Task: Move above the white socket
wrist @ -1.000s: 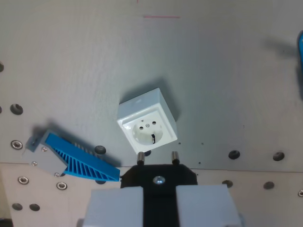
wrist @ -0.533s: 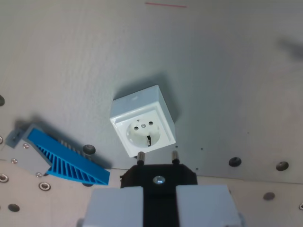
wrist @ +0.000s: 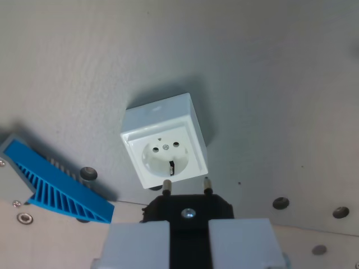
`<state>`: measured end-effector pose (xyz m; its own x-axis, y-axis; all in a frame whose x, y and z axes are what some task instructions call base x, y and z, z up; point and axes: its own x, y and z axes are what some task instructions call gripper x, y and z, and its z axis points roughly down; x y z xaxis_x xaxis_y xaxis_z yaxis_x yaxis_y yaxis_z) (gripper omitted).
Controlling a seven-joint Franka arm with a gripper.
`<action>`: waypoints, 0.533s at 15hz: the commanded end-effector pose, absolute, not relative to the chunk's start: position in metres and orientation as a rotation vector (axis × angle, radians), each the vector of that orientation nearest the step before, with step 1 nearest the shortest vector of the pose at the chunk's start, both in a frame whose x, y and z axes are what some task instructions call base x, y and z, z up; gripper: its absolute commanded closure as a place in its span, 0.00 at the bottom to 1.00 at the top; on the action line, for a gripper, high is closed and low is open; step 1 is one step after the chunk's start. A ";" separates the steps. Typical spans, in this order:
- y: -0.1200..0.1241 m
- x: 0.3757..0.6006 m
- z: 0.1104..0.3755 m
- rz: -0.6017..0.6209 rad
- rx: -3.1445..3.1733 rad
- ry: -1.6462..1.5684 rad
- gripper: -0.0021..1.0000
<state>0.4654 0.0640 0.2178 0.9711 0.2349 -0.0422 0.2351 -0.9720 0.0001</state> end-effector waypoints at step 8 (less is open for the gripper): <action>0.065 0.432 0.168 0.105 3.037 0.682 1.00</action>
<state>0.4343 0.0640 0.1749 0.9464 0.3210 -0.0366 0.3211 -0.9470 -0.0020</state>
